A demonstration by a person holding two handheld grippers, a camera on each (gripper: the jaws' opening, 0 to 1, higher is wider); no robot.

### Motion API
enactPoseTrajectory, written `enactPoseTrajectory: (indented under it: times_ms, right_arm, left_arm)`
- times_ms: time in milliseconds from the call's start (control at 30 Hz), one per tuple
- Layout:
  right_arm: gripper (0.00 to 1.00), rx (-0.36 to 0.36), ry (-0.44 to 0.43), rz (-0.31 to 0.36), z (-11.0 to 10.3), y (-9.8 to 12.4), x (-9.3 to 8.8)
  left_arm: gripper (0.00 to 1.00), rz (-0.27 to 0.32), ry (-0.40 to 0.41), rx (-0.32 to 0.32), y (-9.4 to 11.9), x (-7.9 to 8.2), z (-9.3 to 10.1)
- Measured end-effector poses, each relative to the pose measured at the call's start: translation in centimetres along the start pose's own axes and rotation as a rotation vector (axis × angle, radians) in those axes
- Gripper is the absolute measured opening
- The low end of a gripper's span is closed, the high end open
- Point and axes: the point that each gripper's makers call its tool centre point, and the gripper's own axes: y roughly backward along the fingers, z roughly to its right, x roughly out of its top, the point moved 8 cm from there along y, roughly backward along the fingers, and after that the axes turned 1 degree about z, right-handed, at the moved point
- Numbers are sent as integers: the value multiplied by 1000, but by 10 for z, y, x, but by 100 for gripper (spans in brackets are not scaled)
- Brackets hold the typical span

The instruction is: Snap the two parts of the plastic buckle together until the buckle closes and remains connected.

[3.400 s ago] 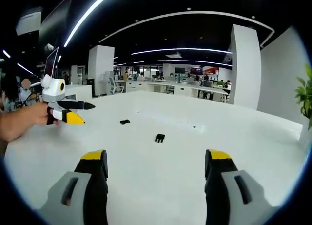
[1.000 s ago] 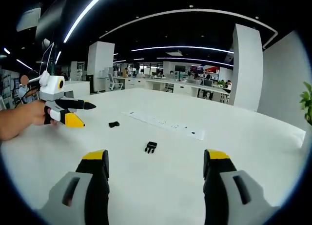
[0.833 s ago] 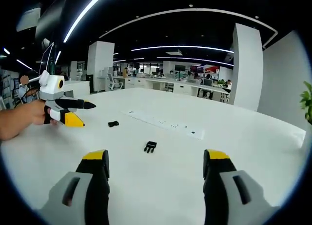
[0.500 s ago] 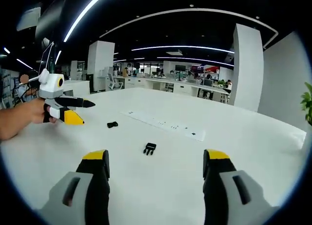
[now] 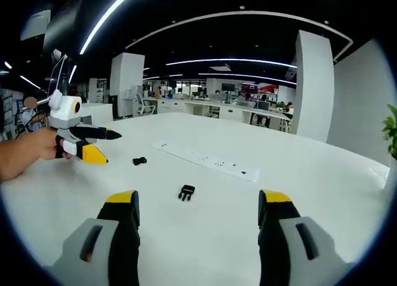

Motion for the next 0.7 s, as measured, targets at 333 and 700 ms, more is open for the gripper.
enactPoseTrajectory:
  times_ms: [333, 700]
  right_arm:
    - [77, 0, 3, -5, 1, -4, 0]
    - [77, 0, 4, 5, 3, -11, 6]
  left_arm:
    - [100, -5, 4, 1, -6, 2, -2]
    - [100, -2, 5, -1, -13, 6, -5]
